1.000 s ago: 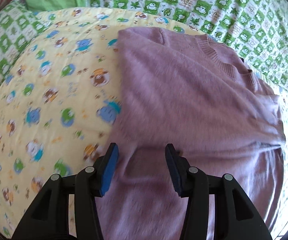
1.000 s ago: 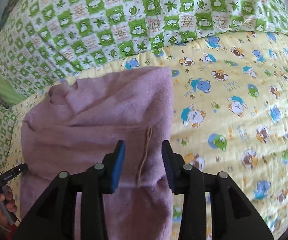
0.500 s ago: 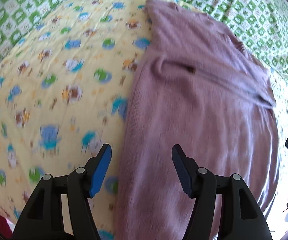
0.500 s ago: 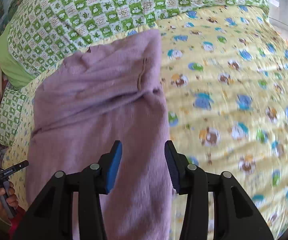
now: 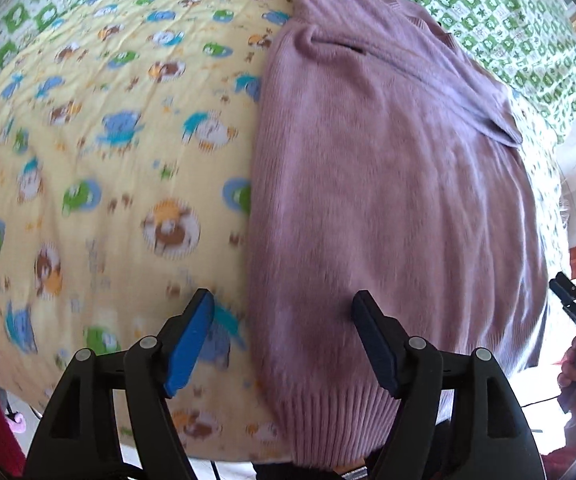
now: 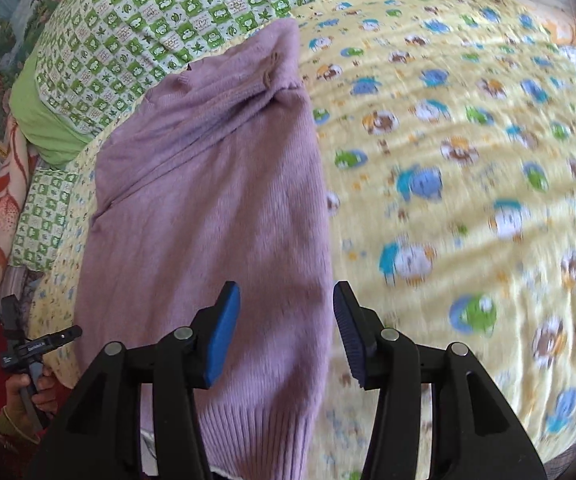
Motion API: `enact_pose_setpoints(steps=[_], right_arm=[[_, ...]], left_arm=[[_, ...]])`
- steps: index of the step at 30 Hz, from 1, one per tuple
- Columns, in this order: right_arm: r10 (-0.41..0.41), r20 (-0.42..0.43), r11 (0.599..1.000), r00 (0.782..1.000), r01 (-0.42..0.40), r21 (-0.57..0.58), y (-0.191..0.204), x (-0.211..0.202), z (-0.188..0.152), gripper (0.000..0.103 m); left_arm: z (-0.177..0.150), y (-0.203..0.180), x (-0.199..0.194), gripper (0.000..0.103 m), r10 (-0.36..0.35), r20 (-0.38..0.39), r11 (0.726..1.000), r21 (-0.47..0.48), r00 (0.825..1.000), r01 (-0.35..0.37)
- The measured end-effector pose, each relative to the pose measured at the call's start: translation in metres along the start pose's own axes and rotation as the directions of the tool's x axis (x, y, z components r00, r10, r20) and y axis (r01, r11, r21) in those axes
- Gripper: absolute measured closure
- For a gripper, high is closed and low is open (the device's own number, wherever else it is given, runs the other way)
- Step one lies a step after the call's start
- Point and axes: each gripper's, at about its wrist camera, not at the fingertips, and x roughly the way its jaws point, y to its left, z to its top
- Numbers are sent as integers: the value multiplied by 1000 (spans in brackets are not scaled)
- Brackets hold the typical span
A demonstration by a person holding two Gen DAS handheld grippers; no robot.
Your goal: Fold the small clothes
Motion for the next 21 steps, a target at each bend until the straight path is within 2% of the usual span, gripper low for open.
enact_pose_setpoints(steps=[8, 14, 17, 18, 19, 21], right_arm=[[46, -49, 998, 998, -44, 48, -13, -3, -37, 53], [106, -82, 993, 991, -101, 67, -11, -1, -53, 53], [146, -95, 987, 985, -138, 83, -13, 2, -59, 53], [171, -91, 981, 981, -161, 108, -15, 3, -61, 53], [194, -89, 975, 977, -182, 131, -19, 3, -62, 53], [242, -80, 958, 967, -225, 179, -24, 6, -65, 53]], left_arm=[[-31, 4, 0, 27, -96, -24, 995, -42, 995, 95], [-39, 2, 2, 29, -181, -29, 982, -68, 983, 178], [-38, 1, 6, 38, -244, -31, 966, -96, 969, 240], [-38, 1, 7, 39, -252, -29, 964, -97, 967, 248], [-38, 1, 8, 44, -255, -29, 963, -93, 966, 252], [-38, 1, 8, 69, -255, -34, 965, -79, 966, 252]])
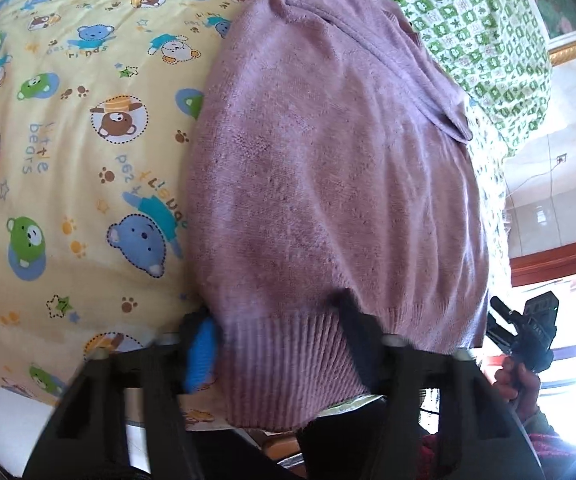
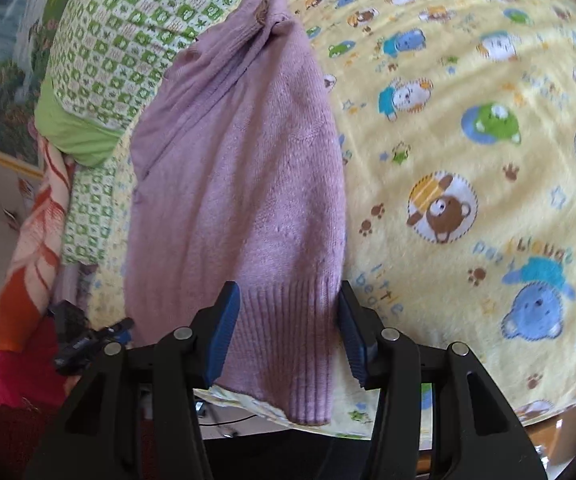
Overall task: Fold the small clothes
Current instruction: 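Grasp the ribbed hem with both grippers and lift it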
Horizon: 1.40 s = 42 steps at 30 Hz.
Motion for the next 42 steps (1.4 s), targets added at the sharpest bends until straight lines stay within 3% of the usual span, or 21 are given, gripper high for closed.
enact_pose_setpoints(steps=[1, 5, 7, 8, 14, 20, 27, 32, 37, 42], right_arm=[[14, 0, 1000, 1000, -14, 11, -2, 0, -1, 53], [49, -26, 999, 998, -49, -7, -3, 1, -6, 54], [39, -46, 999, 998, -41, -36, -1, 2, -11, 69], [15, -70, 998, 997, -18, -52, 0, 5, -13, 93], [28, -26, 999, 999, -29, -24, -12, -12, -25, 96], [151, 47, 988, 987, -150, -33, 10, -29, -7, 96], [277, 157, 957, 948, -258, -134, 62, -49, 48, 96], [306, 235, 948, 923, -273, -162, 81, -44, 112, 96], [285, 286, 955, 915, -245, -169, 91, -17, 186, 96], [259, 308, 963, 915, -221, -155, 99, 18, 257, 96]], left_arm=[[-1, 2, 1, 90, -12, -11, 1000, -4, 1000, 12], [-6, 2, 5, 95, -32, -13, 999, -4, 999, 32], [-10, -2, 4, 95, -25, 0, 1000, 6, 1000, 25], [-11, -2, 3, 95, -26, 5, 1000, 7, 1000, 26], [-11, -4, -15, 96, -57, 45, 998, 25, 997, 56], [11, -28, -42, 96, -109, 98, 992, 80, 989, 102], [84, -61, -73, 96, -186, 241, 981, 97, 953, 167], [154, -77, -77, 96, -182, 329, 983, 97, 927, 158], [229, -89, -64, 96, -148, 377, 988, 90, 914, 122], [297, -103, -33, 96, -103, 390, 994, 67, 915, 83]])
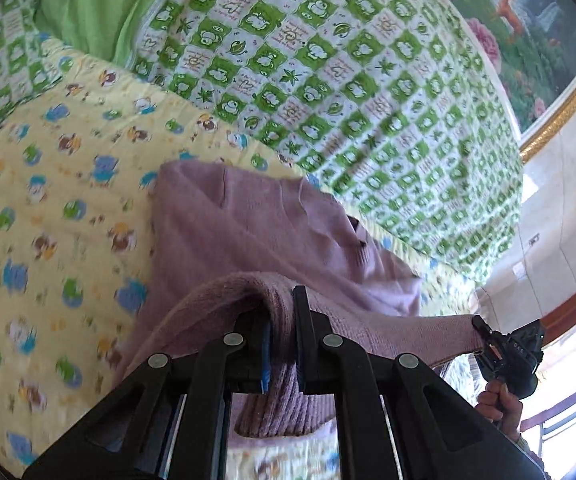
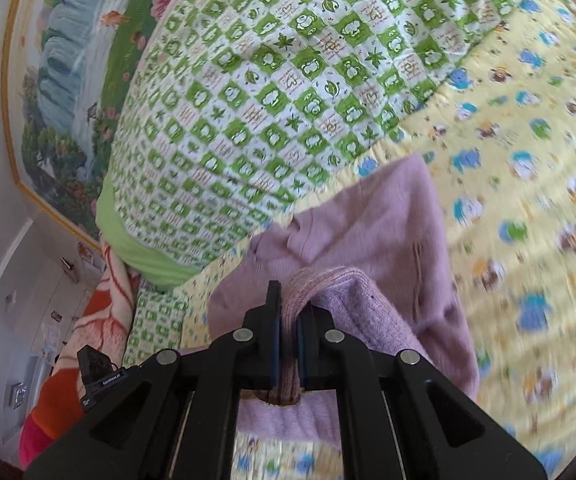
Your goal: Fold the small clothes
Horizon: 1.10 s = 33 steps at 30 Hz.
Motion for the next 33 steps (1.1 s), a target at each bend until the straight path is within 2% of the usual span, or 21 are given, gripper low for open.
enact_pose_setpoints(steps=[4, 8, 13, 16, 19, 21, 22, 23, 25, 26, 27, 30, 32, 33], right_arm=[[-33, -16, 999, 999, 33, -1, -8, 45, 29, 96], [-59, -31, 998, 998, 59, 5, -22, 79, 49, 96], [-124, -59, 992, 991, 125, 18, -45, 113, 65, 96], [-174, -86, 984, 981, 177, 31, -61, 132, 68, 95], [-191, -102, 978, 976, 198, 63, -72, 144, 71, 94], [-195, -112, 975, 974, 205, 86, -76, 147, 74, 92], [-193, -119, 974, 974, 205, 94, -76, 148, 75, 91], [-184, -123, 975, 975, 198, 106, -75, 147, 77, 87], [-170, -108, 977, 980, 181, 111, -71, 141, 80, 72], [-173, -83, 978, 981, 181, 105, -67, 134, 82, 56], [-180, -54, 978, 982, 185, 97, -63, 128, 85, 47], [-165, 13, 985, 986, 164, 62, -49, 105, 90, 46], [-156, 23, 988, 987, 156, 10, -36, 98, 86, 46], [-149, 16, 988, 989, 149, -38, -26, 96, 79, 46]], left_arm=[[31, 4, 41, 96, 36, -5, 999, -11, 999, -36], [48, 16, 72, 96, 63, -16, 998, -29, 998, -64], [60, 39, 113, 96, 116, -49, 991, -63, 992, -119], [61, 41, 128, 95, 153, -52, 987, -43, 987, -155], [64, 41, 138, 91, 187, -65, 982, -27, 980, -189], [67, 39, 134, 86, 178, -63, 983, -29, 982, -180], [67, 38, 129, 80, 172, -55, 984, -28, 984, -174], [68, 36, 123, 72, 175, -38, 984, -25, 984, -176], [69, 33, 106, 60, 204, 5, 979, -13, 979, -204], [70, 31, 97, 60, 208, 26, 978, -8, 978, -208], [70, 29, 88, 60, 207, 41, 978, -4, 978, -207], [57, 16, 66, 60, 159, 60, 987, 30, 985, -161], [38, 0, 64, 60, 105, 20, 990, 89, 994, -107], [22, -11, 71, 60, 72, -28, 989, 131, 997, -68]])
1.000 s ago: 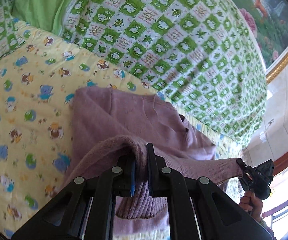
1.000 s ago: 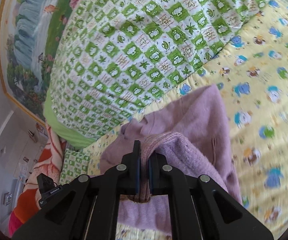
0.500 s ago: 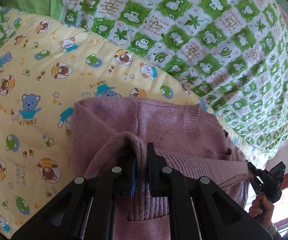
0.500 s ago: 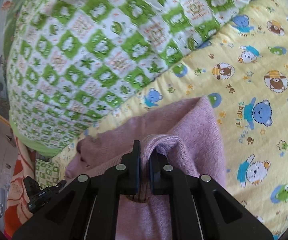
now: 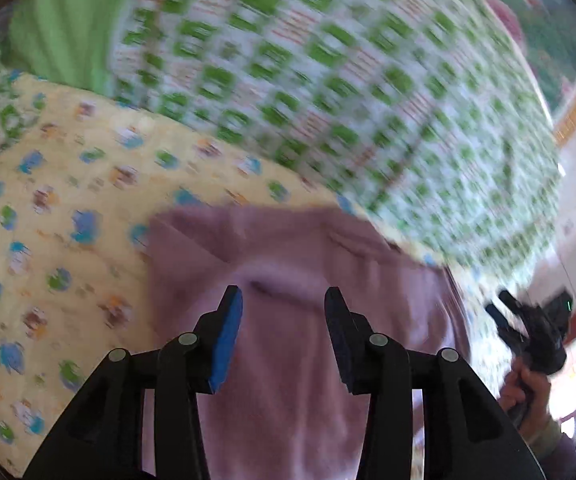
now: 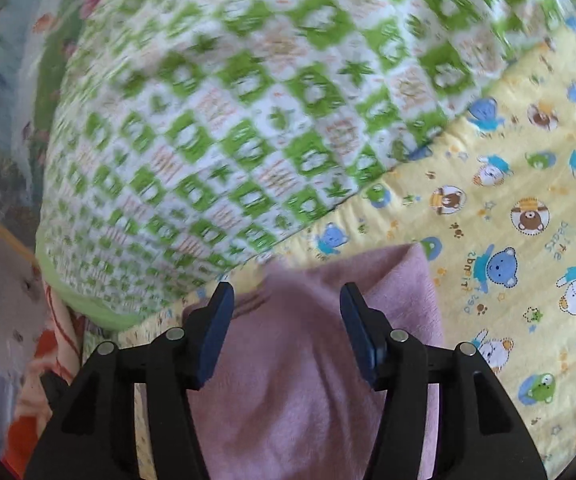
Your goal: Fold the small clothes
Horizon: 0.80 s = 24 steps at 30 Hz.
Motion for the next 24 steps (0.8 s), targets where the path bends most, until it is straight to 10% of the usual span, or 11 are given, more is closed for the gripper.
enact_pose_setpoints(steps=[6, 11, 15, 24], right_arm=[[-1, -251, 933, 968, -89, -348, 63, 32, -85, 51], [-58, -384, 858, 921, -151, -491, 78, 82, -126, 52], [-82, -342, 836, 936, -122, -535, 67, 109, -103, 52], [-30, -61, 992, 998, 22, -123, -25, 98, 1, 52]], left_arm=[[-69, -56, 67, 60, -35, -216, 979, 189, 976, 77], [-58, -56, 109, 60, 24, -225, 962, 269, 974, 39], [-10, -26, 112, 71, -1, -177, 972, 233, 984, 43], [67, 86, 105, 75, 70, -28, 995, -68, 997, -72]])
